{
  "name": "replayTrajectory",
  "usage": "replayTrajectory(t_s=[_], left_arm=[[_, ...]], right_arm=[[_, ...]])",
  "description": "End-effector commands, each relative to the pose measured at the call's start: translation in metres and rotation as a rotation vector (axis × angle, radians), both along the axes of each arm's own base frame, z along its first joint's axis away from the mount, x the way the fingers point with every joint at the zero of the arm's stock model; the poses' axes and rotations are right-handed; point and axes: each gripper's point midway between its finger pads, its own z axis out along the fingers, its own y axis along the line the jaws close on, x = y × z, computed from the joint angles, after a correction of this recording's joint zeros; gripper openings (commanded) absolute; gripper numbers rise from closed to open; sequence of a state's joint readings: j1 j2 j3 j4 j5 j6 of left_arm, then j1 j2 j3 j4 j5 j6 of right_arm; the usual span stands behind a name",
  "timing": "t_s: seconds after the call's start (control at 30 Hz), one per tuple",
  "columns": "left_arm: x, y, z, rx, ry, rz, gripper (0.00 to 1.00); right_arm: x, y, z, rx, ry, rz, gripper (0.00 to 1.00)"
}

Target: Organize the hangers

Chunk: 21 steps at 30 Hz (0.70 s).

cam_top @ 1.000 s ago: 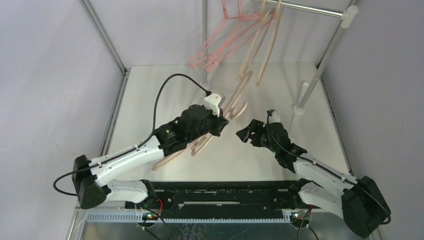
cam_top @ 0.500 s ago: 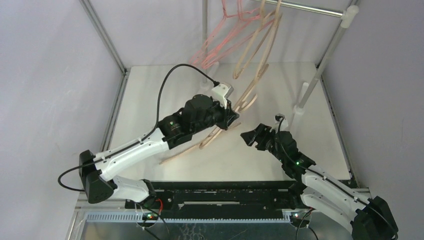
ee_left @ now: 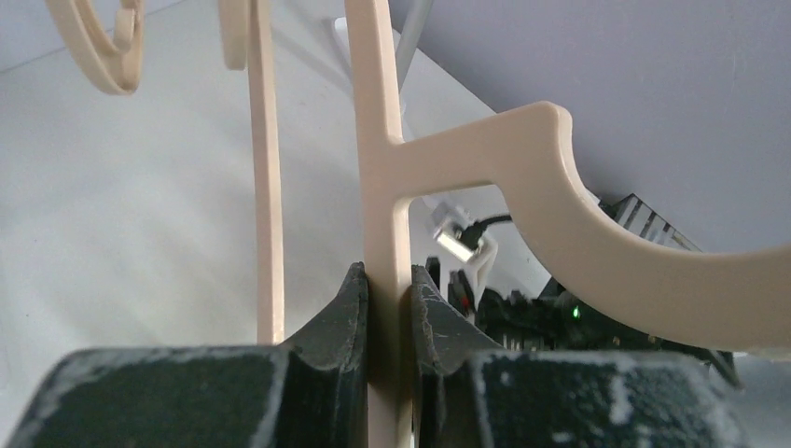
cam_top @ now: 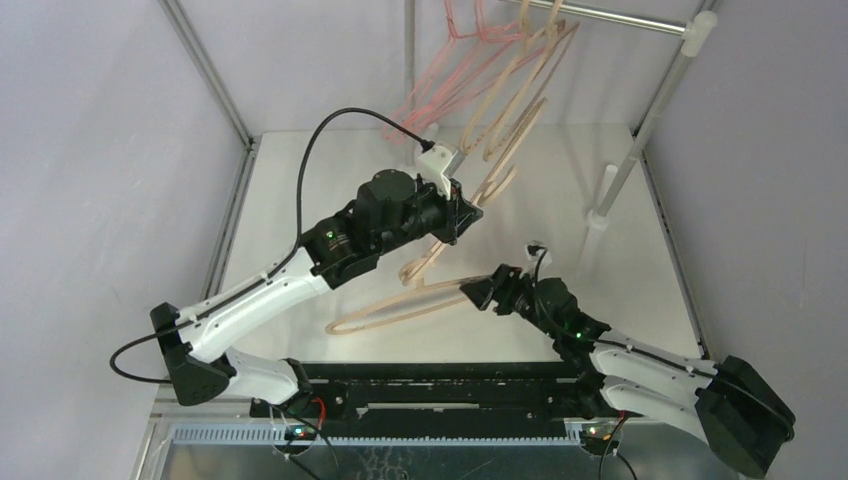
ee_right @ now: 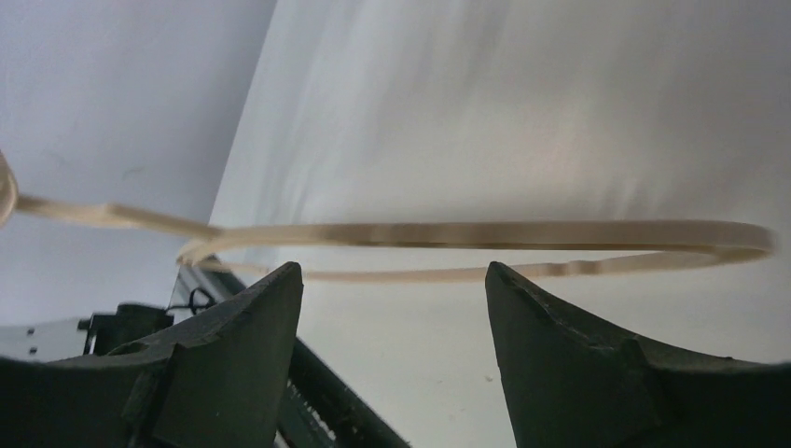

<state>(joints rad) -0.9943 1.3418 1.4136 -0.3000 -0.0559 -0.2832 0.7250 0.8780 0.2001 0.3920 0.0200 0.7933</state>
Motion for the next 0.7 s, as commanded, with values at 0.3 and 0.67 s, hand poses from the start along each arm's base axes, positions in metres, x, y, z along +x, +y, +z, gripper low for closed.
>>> replayTrajectory(t_s=[0.3, 0.67], left_arm=[[-0.008, 0.014, 0.063, -0.097, -0.105, -0.005, 0.00], [-0.018, 0.019, 0.077, -0.104, -0.124, -0.009, 0.00]], right_arm=[[-0.037, 0.058, 0.051, 0.149, -0.158, 0.042, 0.79], [-0.030, 0.084, 0.041, 0.240, -0.138, -0.153, 0.82]])
